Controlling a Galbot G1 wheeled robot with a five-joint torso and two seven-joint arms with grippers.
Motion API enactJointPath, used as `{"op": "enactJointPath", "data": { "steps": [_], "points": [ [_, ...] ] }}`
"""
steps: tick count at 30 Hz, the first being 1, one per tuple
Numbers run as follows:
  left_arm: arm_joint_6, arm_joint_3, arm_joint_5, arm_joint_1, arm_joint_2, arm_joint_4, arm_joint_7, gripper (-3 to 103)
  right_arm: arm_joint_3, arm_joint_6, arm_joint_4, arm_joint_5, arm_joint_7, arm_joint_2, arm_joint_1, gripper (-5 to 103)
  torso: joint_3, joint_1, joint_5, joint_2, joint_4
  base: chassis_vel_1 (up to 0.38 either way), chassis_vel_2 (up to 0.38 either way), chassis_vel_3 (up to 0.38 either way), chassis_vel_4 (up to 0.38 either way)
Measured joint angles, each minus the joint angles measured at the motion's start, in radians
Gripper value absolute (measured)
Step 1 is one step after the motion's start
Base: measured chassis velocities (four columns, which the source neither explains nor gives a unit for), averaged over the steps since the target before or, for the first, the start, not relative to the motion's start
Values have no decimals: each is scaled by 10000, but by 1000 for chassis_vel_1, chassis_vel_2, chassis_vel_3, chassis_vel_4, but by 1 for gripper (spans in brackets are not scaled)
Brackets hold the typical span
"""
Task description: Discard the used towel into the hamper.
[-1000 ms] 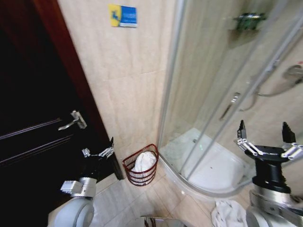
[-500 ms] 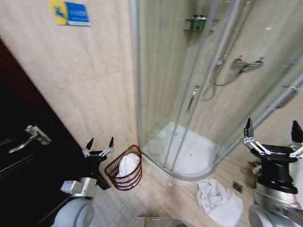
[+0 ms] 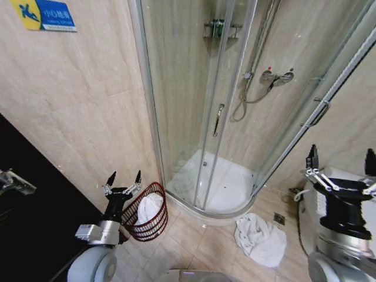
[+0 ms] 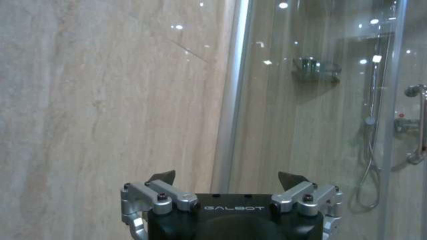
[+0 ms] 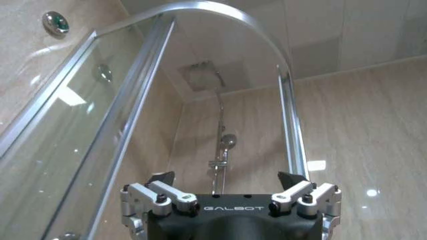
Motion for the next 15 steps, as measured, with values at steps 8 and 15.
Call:
{"op": "enactJointPath", "data": {
  "steps": [8, 15],
  "points": [
    [0, 2, 0, 0, -3, 0, 0, 100, 128, 81, -1, 23, 87, -29, 42, 100, 1, 2, 6, -1, -3, -156, -152, 164, 116],
    [0, 0, 0, 0, -1, 0, 1, 100, 181, 235, -2, 89, 28, -60, 61, 100, 0, -1, 1, 0, 2, -23, -57, 34, 13]
  ]
}}
